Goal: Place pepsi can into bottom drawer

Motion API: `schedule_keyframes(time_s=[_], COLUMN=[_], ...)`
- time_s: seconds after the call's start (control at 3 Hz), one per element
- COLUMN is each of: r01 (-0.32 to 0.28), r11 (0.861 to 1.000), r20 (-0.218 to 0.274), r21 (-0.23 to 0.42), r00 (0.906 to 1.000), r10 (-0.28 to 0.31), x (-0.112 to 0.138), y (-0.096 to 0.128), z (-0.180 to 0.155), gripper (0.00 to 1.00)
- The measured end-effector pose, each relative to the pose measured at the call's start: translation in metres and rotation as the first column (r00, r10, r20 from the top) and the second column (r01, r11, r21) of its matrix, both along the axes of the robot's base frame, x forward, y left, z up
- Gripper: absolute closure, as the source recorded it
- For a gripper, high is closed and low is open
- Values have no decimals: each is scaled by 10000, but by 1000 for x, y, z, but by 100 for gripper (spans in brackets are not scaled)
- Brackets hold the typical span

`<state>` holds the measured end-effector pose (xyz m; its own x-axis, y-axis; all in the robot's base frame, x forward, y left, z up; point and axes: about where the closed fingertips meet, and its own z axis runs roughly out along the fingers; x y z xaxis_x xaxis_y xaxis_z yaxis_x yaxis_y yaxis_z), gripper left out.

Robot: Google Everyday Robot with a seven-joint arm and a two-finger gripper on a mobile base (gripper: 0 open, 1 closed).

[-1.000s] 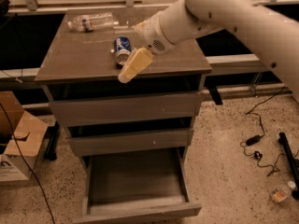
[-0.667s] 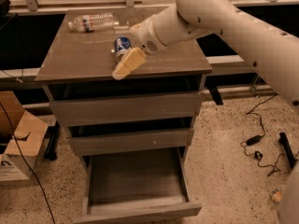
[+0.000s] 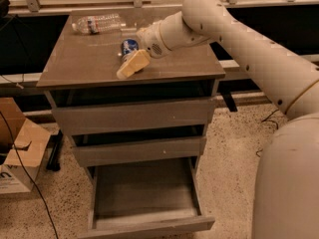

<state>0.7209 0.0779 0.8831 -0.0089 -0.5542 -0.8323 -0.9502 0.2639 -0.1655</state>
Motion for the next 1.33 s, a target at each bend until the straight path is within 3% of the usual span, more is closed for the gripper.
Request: schedule_keyframes(time_s=[0.67, 1.33], r01=[288, 1074], r11=[9939, 9770], r20=[41, -158], r21=[1067, 1843], r00=[9996, 9942], r10=[-295, -1064], x=[25, 58], y=[19, 17], z=[-14, -35], gripper=[0, 0])
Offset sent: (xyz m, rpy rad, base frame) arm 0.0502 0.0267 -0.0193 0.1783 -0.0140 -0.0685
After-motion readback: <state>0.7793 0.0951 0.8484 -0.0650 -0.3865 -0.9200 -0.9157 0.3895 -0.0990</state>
